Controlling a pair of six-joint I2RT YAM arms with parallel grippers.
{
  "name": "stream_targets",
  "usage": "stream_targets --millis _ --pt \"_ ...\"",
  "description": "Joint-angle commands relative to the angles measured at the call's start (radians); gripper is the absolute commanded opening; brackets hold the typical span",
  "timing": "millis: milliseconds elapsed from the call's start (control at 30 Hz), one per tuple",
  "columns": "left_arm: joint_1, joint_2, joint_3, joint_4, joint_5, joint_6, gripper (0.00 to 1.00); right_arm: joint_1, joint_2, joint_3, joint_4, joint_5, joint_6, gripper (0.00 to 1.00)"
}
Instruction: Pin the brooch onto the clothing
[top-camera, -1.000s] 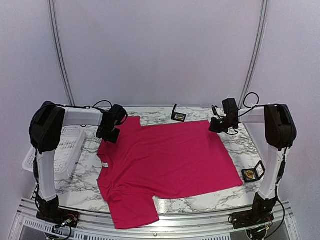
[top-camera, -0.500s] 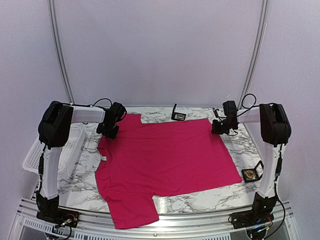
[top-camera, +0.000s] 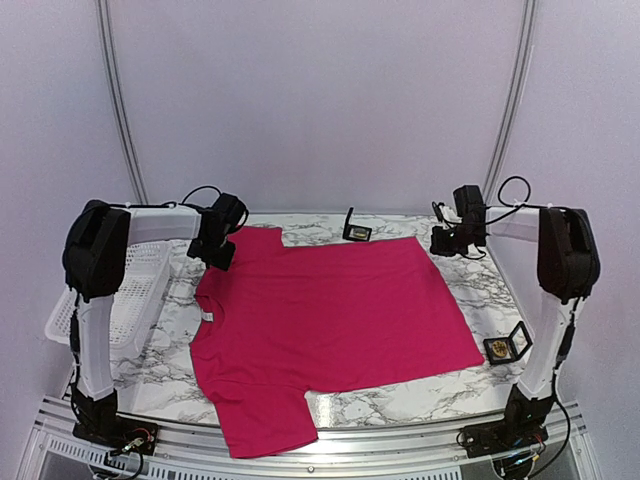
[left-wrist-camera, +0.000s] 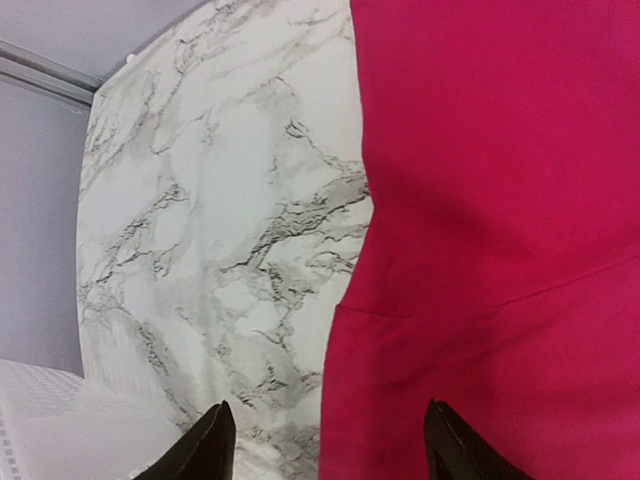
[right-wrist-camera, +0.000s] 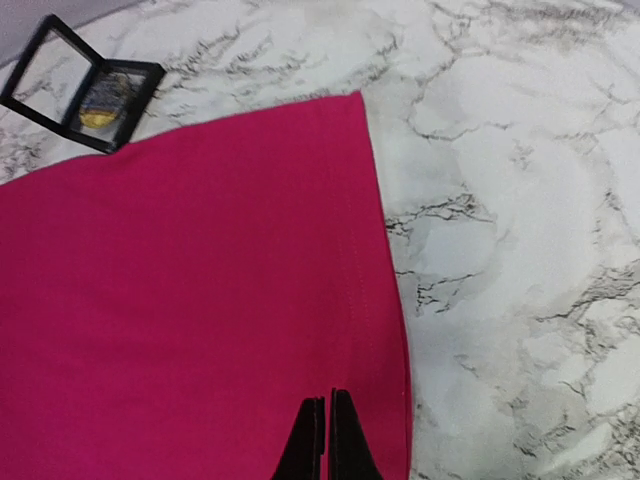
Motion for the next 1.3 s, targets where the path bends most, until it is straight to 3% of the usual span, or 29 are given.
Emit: stream_targets --millis 0,133,233,267,367,433,533,833,1133,1267 --pt "-0.024 -0.202 -0.065 0.016 0.043 0.009 0.67 0.03 -0.179 -0.032 -0.07 0.047 -0.006 0.0" --pt "-0.079 -0.33 -0.168 0.039 0.054 0.011 0.74 0.046 -0.265 -0.07 -0.174 0.11 0.009 0.08" --pt "-0.124 -0.424 -0.26 0.1 0.1 0.018 0.96 0.046 -0.326 -0.098 -0.211 0.148 0.006 0.28" --pt "-0.135 -0.456 -0.296 0.136 0.126 0.018 0.98 0.046 -0.34 -0.102 -0.211 0.147 -0.005 0.34" --pt "-0.151 -0.56 -0.403 0.248 0.243 0.007 0.99 0.056 -0.351 -0.081 -0.175 0.017 -0.068 0.61" --pt "-0.151 -0.627 -0.463 0.317 0.291 0.007 0.99 0.08 -0.318 -0.023 -0.129 -0.113 -0.115 0.7" --pt "-0.151 -0.671 -0.507 0.364 0.315 0.021 0.99 0.116 -0.221 0.081 -0.042 -0.167 -0.13 0.71" --pt "-0.153 -0.659 -0.524 0.366 0.335 0.034 0.99 0.158 0.194 0.45 0.141 -0.187 0.036 0.64" --pt "-0.153 -0.572 -0.481 0.352 0.325 0.062 0.99 0.193 0.532 0.813 0.136 -0.215 0.068 0.67" --pt "-0.153 -0.54 -0.461 0.34 0.318 0.066 0.99 0.197 0.629 0.899 0.126 -0.186 0.128 0.68"
